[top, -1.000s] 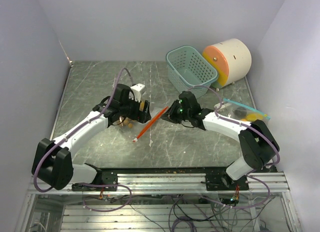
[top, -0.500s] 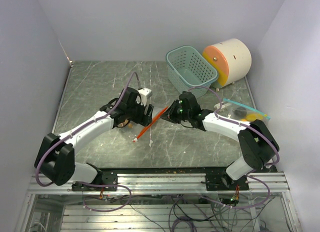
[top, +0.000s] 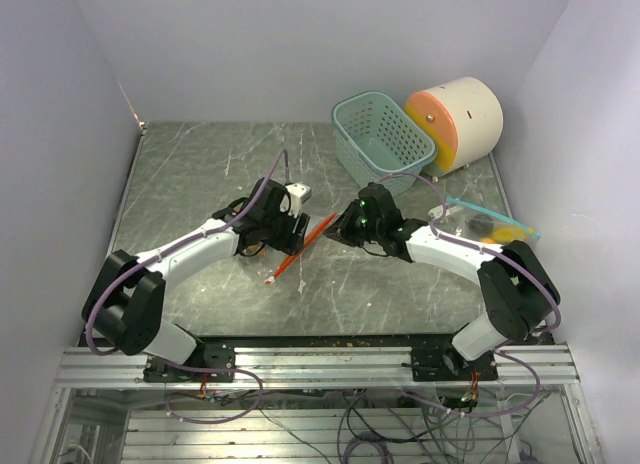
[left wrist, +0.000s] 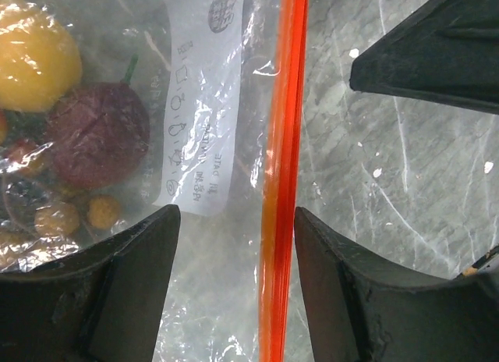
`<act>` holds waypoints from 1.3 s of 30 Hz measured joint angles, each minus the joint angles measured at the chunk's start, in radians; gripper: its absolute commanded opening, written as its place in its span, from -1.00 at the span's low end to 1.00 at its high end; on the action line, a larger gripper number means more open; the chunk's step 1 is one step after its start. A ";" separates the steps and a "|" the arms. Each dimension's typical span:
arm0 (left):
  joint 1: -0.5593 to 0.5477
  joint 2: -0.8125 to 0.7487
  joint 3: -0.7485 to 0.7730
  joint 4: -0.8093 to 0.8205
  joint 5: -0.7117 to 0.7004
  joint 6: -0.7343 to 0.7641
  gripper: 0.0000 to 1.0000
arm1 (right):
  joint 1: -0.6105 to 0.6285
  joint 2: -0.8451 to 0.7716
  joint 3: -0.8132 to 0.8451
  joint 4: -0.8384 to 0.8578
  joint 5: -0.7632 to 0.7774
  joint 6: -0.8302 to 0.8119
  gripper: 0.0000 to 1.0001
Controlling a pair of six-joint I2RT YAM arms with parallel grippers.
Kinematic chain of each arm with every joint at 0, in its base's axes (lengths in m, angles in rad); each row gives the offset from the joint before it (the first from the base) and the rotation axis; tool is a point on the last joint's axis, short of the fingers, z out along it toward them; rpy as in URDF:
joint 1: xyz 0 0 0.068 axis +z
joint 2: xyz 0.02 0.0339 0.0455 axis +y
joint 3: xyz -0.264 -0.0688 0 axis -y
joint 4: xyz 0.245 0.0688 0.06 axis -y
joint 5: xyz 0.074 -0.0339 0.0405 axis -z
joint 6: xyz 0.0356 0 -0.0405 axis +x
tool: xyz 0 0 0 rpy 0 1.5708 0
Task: Open the zip-top bag and remove the fake food
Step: Open the zipper of the food storage bag at the center of the board.
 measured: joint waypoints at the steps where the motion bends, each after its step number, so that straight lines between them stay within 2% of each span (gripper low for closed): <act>1: -0.001 0.006 0.000 0.001 -0.004 0.002 0.38 | 0.000 -0.003 0.000 -0.002 0.002 -0.001 -0.74; 8: -0.003 0.033 0.000 0.005 -0.031 0.019 0.06 | -0.003 -0.022 0.000 -0.010 0.013 -0.002 -0.75; 17: -0.004 0.036 0.000 0.013 -0.067 0.009 -0.83 | -0.004 -0.024 0.000 -0.023 0.016 -0.013 -0.76; 22: -0.004 0.037 0.002 0.017 -0.066 0.005 -0.86 | 0.001 -0.021 0.026 -0.029 0.008 -0.025 -0.93; 30: -0.004 0.037 0.038 0.023 -0.056 -0.014 -0.86 | 0.042 0.064 0.154 0.002 -0.028 -0.051 -0.97; 39: -0.006 0.035 0.043 0.027 -0.056 -0.053 -0.86 | 0.045 0.220 0.160 0.059 -0.080 -0.064 -1.00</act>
